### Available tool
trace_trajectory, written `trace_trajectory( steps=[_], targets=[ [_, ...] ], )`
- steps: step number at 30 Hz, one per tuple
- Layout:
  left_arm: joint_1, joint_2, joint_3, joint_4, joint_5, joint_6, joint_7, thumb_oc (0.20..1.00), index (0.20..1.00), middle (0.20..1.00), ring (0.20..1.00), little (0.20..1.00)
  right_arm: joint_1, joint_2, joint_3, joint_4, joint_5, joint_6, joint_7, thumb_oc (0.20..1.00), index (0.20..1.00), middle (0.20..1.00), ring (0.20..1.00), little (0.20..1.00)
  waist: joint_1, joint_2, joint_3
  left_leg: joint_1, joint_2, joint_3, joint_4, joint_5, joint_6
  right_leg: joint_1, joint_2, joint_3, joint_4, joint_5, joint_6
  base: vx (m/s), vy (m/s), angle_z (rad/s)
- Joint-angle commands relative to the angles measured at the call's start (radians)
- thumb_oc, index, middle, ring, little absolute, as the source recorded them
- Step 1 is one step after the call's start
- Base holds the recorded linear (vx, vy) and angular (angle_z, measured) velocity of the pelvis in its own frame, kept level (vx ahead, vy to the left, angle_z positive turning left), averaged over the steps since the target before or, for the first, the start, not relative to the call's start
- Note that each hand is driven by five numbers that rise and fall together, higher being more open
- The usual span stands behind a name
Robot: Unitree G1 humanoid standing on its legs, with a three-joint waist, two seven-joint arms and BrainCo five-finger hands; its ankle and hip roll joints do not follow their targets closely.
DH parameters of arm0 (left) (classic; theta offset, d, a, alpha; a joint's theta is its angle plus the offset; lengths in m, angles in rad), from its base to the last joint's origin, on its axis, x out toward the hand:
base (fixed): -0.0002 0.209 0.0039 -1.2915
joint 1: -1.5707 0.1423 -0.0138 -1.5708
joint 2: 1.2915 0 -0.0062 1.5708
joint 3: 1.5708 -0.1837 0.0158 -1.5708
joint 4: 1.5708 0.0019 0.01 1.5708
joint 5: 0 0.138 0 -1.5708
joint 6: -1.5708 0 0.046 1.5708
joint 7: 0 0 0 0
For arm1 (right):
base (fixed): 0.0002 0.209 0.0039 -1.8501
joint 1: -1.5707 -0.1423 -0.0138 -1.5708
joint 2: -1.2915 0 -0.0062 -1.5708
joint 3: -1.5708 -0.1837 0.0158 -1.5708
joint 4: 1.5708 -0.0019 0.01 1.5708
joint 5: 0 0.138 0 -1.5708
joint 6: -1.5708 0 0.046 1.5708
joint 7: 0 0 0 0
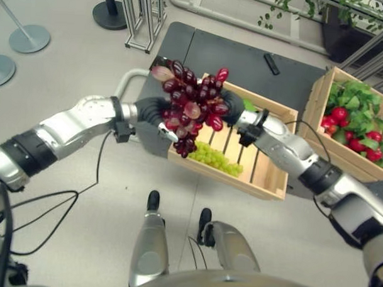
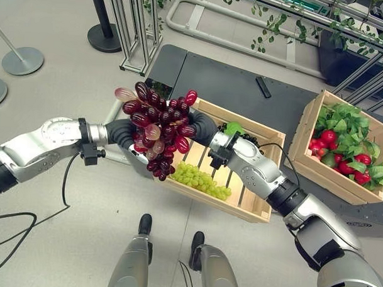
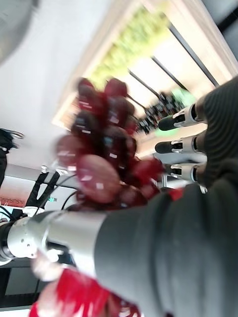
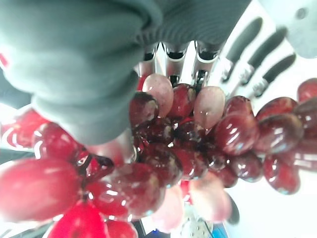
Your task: Pick up the fruits from the basket on one side to the basket on the other side
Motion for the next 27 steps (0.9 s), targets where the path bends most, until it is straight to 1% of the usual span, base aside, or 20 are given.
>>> trace_trajectory(
  steps=[1,3,7,14,19,24,27],
  targets=[
    [0.051,0.025,0.054,-0.086,-0.066,0.000,-0.042,1.000,1.000,1.000,1.000,1.000,-0.005,0.026,-0.175,-0.023,0.095,-0.086,-0.005,0.200,0.200,0.200,0.200,0.200,-0.010,-0.009,0.008,0.007,-0.010,0.022,0.081,-0.094,0.023,0.037,-0.061,-0.004,-0.098,0.111,0.113,0.00,0.000,0.00],
    [0.097,0.025,0.076,-0.094,-0.074,0.016,-0.049,1.000,1.000,1.000,1.000,1.000,0.044,0.061,-0.214,-0.011,0.127,-0.085,-0.002,0.200,0.200,0.200,0.200,0.200,-0.011,-0.011,0.009,0.006,-0.010,0.021,0.079,-0.094,0.023,0.037,-0.061,-0.008,-0.098,0.111,0.114,0.00,0.000,0.00],
    [0.190,0.015,0.131,-0.118,-0.120,0.041,-0.056,1.000,1.000,1.000,1.000,1.000,0.123,0.091,-0.267,0.003,0.147,-0.085,-0.002,0.200,0.200,0.200,0.200,0.200,-0.007,-0.019,0.015,0.001,-0.009,0.018,0.077,-0.091,0.022,0.038,-0.061,-0.015,-0.099,0.110,0.115,0.00,-0.001,0.01],
    [0.201,0.024,0.105,-0.155,-0.153,0.067,-0.066,1.000,1.000,1.000,1.000,1.000,0.177,0.098,-0.279,0.018,0.145,-0.072,-0.003,0.200,0.200,0.200,0.200,0.200,-0.007,-0.024,0.019,-0.003,-0.007,0.015,0.074,-0.087,0.019,0.039,-0.063,-0.028,-0.103,0.111,0.117,0.01,-0.006,0.05],
    [0.213,0.000,0.105,-0.159,-0.163,0.068,-0.056,1.000,1.000,1.000,1.000,1.000,0.214,0.127,-0.285,0.015,0.149,-0.069,-0.004,0.200,0.200,0.200,0.200,0.200,-0.008,-0.024,0.023,-0.006,-0.007,0.013,0.073,-0.086,0.018,0.038,-0.065,-0.031,-0.104,0.112,0.118,0.00,0.007,0.04],
    [0.246,-0.034,0.133,-0.139,-0.161,0.069,-0.045,1.000,1.000,1.000,1.000,1.000,0.241,0.150,-0.275,0.001,0.152,-0.054,0.001,0.200,0.200,0.200,0.200,0.200,-0.006,-0.028,0.026,-0.009,-0.007,0.015,0.075,-0.087,0.019,0.036,-0.066,-0.030,-0.103,0.112,0.118,0.00,0.000,0.00],
    [0.247,-0.046,0.129,-0.134,-0.153,0.065,-0.037,1.000,1.000,1.000,1.000,1.000,0.259,0.146,-0.255,-0.032,0.148,-0.043,0.006,0.200,0.200,0.200,0.200,0.200,-0.008,-0.032,0.027,-0.010,-0.006,0.016,0.077,-0.086,0.020,0.035,-0.067,-0.029,-0.101,0.112,0.118,0.00,0.000,0.00]
  ],
)
